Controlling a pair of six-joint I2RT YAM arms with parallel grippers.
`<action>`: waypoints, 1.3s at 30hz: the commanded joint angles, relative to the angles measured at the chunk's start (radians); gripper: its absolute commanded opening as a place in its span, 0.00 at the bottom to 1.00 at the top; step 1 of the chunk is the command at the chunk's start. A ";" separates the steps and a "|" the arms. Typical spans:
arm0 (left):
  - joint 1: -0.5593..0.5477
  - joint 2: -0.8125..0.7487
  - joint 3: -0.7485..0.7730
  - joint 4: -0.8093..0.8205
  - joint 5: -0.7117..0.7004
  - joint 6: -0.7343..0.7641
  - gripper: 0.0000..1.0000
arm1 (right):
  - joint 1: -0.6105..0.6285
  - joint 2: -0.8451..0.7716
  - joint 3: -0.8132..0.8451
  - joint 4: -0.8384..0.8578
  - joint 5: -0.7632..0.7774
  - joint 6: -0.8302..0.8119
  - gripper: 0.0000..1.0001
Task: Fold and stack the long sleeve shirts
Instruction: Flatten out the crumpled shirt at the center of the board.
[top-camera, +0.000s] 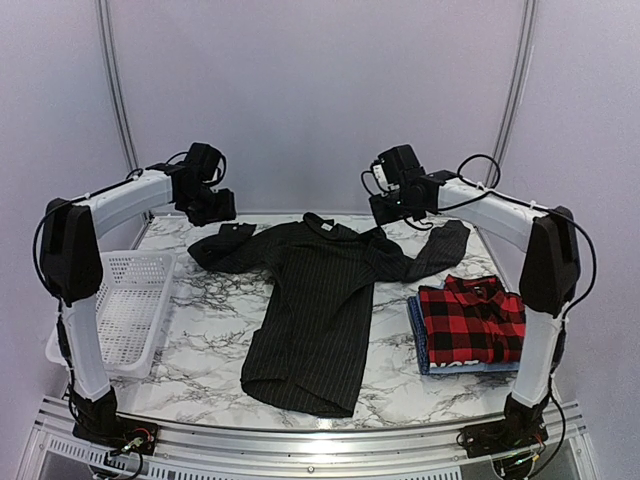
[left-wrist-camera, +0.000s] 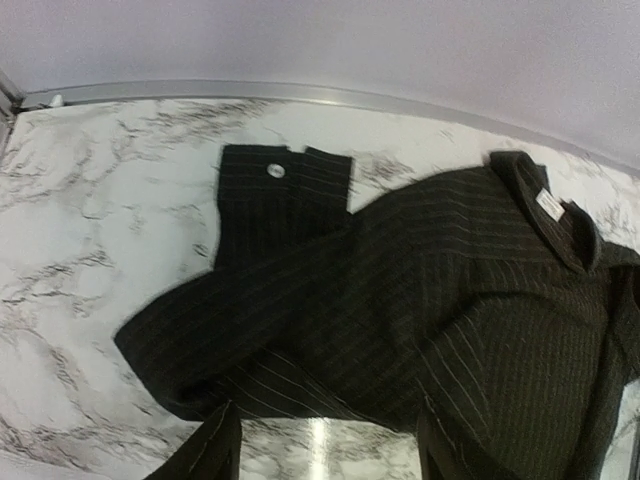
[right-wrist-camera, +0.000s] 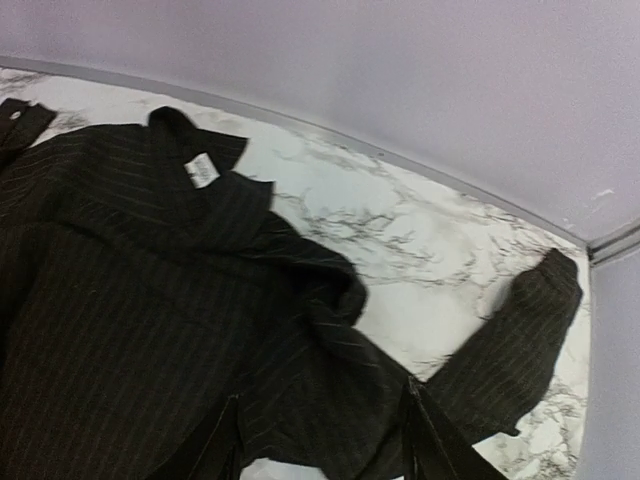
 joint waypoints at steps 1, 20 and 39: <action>-0.127 -0.029 -0.032 0.004 0.067 -0.050 0.62 | 0.087 0.007 -0.021 0.038 -0.142 0.052 0.49; -0.467 -0.380 -0.624 0.116 0.078 -0.176 0.57 | 0.406 -0.258 -0.574 0.121 -0.213 0.285 0.44; -0.837 -0.213 -0.672 0.104 -0.004 -0.321 0.45 | 0.624 -0.344 -0.721 0.092 -0.089 0.537 0.42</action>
